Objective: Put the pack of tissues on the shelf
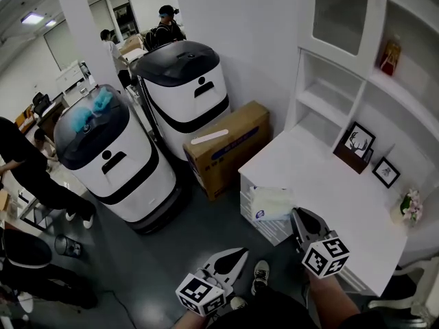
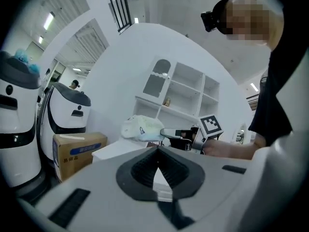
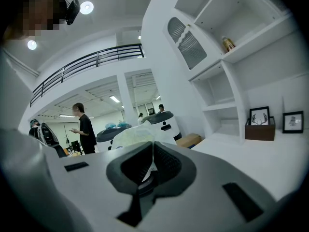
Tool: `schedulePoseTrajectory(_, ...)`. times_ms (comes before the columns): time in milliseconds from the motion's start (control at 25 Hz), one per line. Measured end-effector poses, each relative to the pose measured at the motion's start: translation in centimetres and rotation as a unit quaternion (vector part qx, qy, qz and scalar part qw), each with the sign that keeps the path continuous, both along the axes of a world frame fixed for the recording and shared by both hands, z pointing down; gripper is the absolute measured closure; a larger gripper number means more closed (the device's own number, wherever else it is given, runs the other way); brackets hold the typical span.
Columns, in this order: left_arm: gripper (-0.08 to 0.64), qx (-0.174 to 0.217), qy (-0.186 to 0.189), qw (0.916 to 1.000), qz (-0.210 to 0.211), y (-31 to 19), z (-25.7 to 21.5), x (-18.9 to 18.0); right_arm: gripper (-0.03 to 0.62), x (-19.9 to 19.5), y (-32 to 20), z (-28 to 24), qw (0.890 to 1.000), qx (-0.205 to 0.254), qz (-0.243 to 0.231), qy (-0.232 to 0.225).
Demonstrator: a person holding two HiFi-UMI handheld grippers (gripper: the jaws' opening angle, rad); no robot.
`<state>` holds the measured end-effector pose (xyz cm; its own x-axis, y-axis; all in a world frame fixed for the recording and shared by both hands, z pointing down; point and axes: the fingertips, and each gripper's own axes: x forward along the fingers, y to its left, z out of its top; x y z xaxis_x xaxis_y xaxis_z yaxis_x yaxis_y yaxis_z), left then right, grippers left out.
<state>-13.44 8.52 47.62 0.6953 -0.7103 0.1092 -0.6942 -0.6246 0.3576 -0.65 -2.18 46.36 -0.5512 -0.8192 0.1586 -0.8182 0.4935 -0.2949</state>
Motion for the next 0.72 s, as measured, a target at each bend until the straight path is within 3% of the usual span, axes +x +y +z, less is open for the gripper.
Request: schedulePoseTrajectory(720,0.557,-0.018,-0.005,0.9995,0.026,-8.5,1.4,3.0,0.583,5.5,-7.9,1.8,0.998,-0.019,0.054,-0.007)
